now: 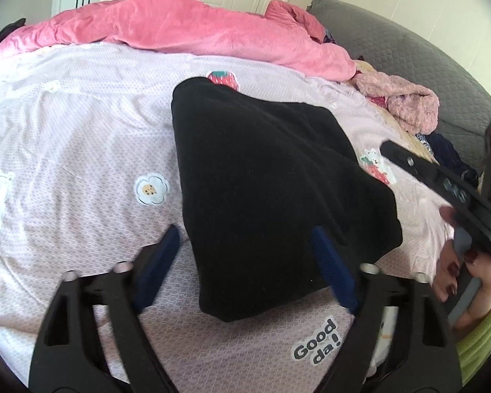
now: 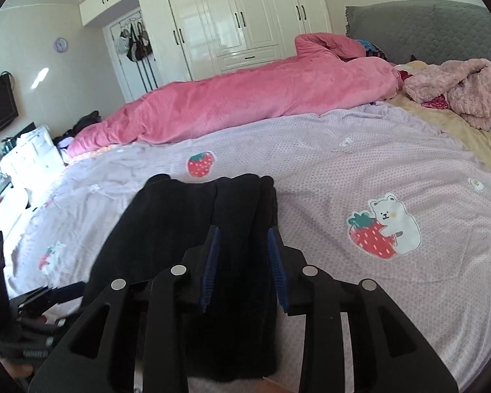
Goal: Fold small clothes
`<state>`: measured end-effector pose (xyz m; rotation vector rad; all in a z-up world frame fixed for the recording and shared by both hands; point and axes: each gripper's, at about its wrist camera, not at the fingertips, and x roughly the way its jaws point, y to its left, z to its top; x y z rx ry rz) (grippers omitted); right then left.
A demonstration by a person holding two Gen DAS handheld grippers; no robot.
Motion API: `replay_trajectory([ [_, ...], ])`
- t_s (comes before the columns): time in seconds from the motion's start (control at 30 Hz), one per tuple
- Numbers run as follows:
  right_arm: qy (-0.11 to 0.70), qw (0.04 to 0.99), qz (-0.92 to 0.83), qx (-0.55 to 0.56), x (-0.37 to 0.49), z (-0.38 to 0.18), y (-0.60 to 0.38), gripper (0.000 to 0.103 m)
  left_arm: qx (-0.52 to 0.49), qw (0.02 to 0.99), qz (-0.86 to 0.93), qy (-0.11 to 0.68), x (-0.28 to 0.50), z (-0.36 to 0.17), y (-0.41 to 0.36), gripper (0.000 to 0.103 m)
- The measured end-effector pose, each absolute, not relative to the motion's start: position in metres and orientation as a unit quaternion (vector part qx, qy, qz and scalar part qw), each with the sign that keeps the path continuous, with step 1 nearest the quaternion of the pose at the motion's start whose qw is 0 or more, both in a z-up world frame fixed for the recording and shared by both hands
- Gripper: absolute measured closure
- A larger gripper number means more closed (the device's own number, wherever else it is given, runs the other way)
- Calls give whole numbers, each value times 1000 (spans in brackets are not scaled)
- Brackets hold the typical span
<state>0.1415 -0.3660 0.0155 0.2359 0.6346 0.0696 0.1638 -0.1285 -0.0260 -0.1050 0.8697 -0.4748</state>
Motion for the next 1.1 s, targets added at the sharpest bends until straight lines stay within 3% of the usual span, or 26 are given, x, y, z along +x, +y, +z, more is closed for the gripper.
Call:
replay_trajectory([
  [0.2,358,926,62,107,139,-1,-345,74,-53,877,-229,420,164,-26,-127,41],
  [0.27,381,919,41,88,141,-12,-341,84,-53,874,-228,426,166,-30,-127,41],
  [0.57,389,918,18,74,136,-27,-334,83,-52,868,-232,436,167,-36,-126,41],
  [0.93,365,927,12,79,117,-15,-336,66,-54,867,-228,440,163,-36,-122,41],
  [1.0,359,930,1,75,112,-11,-337,54,-53,868,-228,439,162,-33,-122,40],
  [1.1,351,933,-4,80,103,-6,-340,51,-52,871,-227,433,159,-28,-120,34],
])
